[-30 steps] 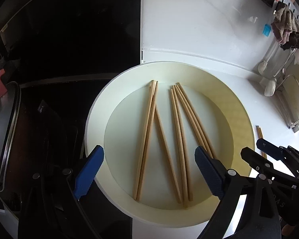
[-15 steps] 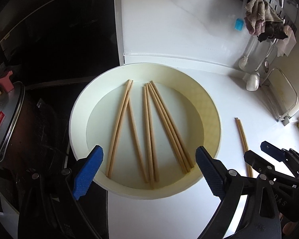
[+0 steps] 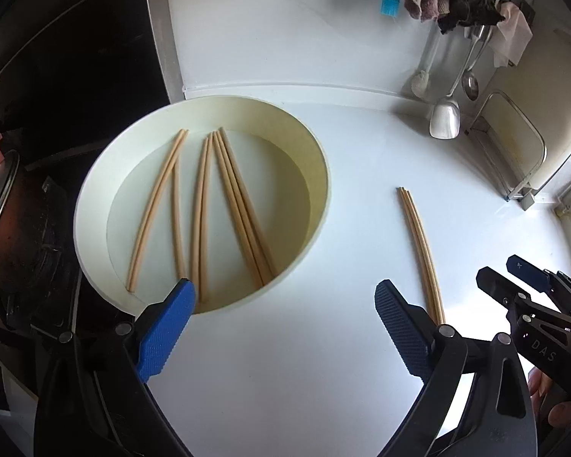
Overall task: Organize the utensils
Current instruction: 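Move both open tools toward the remaining loose chopsticks, then hover both open tools over the loose chopsticks, nudging them apart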
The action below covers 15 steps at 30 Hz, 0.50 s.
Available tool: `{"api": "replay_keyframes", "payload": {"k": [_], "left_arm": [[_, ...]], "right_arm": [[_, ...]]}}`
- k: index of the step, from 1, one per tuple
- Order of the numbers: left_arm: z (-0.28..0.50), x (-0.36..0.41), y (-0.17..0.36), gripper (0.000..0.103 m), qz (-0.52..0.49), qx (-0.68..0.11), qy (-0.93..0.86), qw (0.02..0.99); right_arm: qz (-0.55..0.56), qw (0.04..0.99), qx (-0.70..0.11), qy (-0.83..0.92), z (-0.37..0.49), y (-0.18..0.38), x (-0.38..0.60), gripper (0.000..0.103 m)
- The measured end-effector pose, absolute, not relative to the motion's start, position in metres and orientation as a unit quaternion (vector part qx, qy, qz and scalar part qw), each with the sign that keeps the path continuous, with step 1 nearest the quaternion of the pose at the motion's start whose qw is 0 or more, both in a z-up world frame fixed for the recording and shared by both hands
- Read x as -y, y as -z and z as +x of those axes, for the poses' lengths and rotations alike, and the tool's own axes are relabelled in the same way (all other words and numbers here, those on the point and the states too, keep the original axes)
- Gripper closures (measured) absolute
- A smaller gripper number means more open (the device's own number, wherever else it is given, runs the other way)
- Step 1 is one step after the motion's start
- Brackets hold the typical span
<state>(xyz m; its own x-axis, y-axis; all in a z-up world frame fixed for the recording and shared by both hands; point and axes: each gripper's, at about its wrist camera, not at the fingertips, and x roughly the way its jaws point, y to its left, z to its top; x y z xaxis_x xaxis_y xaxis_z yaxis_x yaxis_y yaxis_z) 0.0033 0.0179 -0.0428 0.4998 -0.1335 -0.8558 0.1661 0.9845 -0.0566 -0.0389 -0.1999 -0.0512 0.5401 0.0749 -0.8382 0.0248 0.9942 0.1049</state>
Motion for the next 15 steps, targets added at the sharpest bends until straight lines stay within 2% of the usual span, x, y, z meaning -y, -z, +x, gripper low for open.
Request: {"api": "replay_keyframes", "payload": {"k": [15], "left_arm": [[-0.020, 0.021, 0.070, 0.009, 0.018, -0.509, 0.073, 0.857]], "right_arm": [[0.033, 0.866, -0.499, -0.004, -0.038, 0.115, 0.242, 0.043]]}}
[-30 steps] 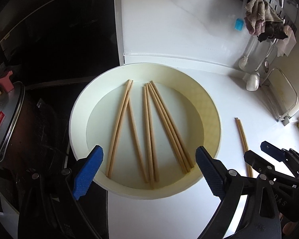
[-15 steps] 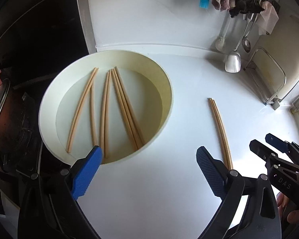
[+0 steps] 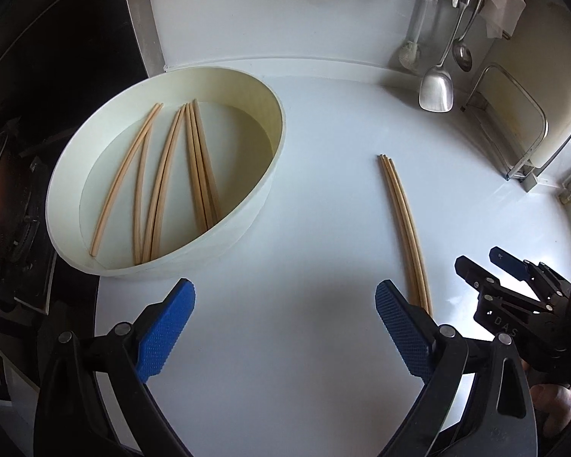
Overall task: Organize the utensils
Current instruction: 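Hover both open tools over the loose chopsticks, nudging them apart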
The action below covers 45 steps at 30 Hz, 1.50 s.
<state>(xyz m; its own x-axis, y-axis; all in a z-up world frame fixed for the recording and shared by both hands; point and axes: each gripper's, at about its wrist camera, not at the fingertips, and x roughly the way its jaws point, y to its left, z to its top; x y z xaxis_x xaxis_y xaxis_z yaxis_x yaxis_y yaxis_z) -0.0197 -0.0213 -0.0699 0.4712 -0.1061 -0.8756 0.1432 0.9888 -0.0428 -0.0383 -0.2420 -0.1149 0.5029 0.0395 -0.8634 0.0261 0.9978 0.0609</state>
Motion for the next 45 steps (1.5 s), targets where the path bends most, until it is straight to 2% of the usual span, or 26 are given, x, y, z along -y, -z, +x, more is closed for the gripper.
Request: {"api": "replay_keyframes", "payload": {"k": [15, 45], "left_arm": [[-0.028, 0.034, 0.085, 0.009, 0.005, -0.500, 0.062, 0.864], [-0.019, 0.065, 0.113, 0.009, -0.004, -0.463, 0.087, 0.882]], "right_arm": [[0.015, 0.868, -0.495, -0.010, -0.027, 0.151, 0.236, 0.043], [-0.050, 0.881, -0.470, -0.011, -0.030, 0.164, 0.229, 0.042]]}}
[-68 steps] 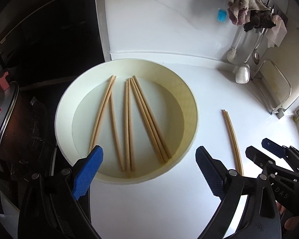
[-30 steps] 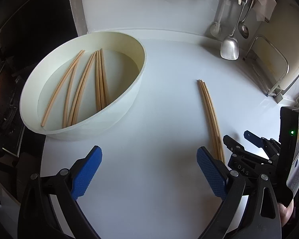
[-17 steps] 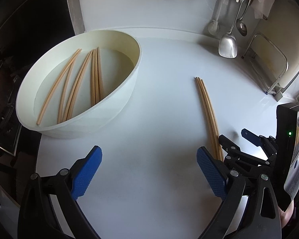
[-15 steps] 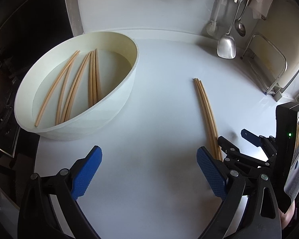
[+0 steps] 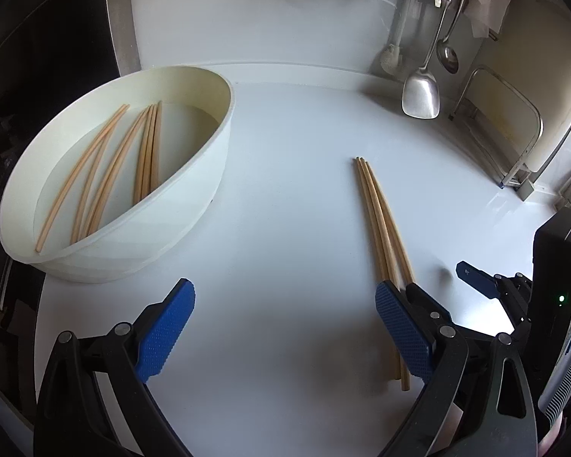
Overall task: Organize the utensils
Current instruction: 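Hover both open tools over the loose chopsticks, nudging them apart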
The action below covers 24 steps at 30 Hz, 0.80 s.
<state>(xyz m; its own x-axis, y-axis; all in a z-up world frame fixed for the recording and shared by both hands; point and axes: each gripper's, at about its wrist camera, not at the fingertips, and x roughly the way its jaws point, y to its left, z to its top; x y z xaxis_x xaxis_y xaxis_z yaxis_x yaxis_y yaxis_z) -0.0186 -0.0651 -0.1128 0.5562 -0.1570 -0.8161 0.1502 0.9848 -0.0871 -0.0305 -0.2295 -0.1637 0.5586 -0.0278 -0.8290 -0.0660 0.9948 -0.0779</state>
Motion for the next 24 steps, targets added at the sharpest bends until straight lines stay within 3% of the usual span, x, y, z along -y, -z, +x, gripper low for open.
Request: {"api": "replay_keyframes", "payload": {"k": [24], "left_arm": [[0.008, 0.109, 0.153, 0.009, 0.025, -0.489, 0.078, 0.868]], "right_arm": [[0.017, 0.890, -0.456, -0.005, -0.038, 0.164, 0.295, 0.042]]}}
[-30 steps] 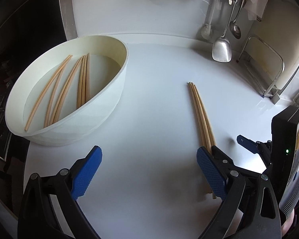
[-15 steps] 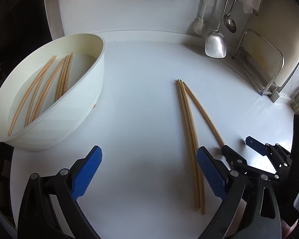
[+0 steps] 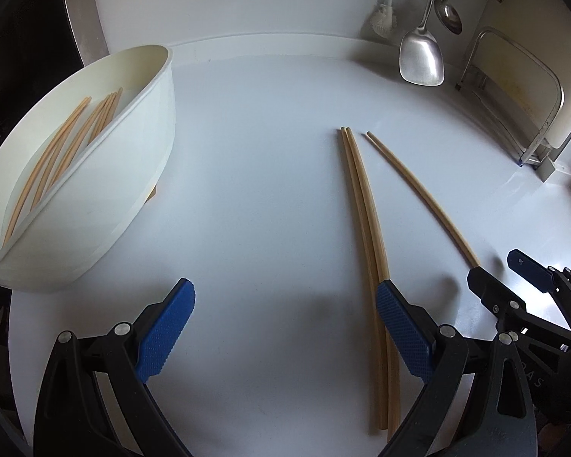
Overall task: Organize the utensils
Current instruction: 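Hover both open tools over the loose chopsticks, nudging them apart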
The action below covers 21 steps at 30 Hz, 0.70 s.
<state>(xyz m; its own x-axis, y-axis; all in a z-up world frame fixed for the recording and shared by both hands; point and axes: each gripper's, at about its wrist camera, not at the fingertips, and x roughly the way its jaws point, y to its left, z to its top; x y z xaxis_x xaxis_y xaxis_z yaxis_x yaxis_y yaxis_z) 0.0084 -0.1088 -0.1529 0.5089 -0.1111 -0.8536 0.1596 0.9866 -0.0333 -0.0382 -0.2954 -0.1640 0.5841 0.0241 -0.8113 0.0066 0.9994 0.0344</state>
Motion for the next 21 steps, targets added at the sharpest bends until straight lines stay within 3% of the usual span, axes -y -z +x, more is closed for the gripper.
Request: {"api": "replay_keyframes", "payload": {"k": [21], "left_arm": [[0.016, 0.121, 0.166, 0.008, 0.033, -0.501, 0.072, 0.862]], "right_arm": [[0.016, 0.889, -0.457, 0.004, -0.031, 0.166, 0.306, 0.042]]}}
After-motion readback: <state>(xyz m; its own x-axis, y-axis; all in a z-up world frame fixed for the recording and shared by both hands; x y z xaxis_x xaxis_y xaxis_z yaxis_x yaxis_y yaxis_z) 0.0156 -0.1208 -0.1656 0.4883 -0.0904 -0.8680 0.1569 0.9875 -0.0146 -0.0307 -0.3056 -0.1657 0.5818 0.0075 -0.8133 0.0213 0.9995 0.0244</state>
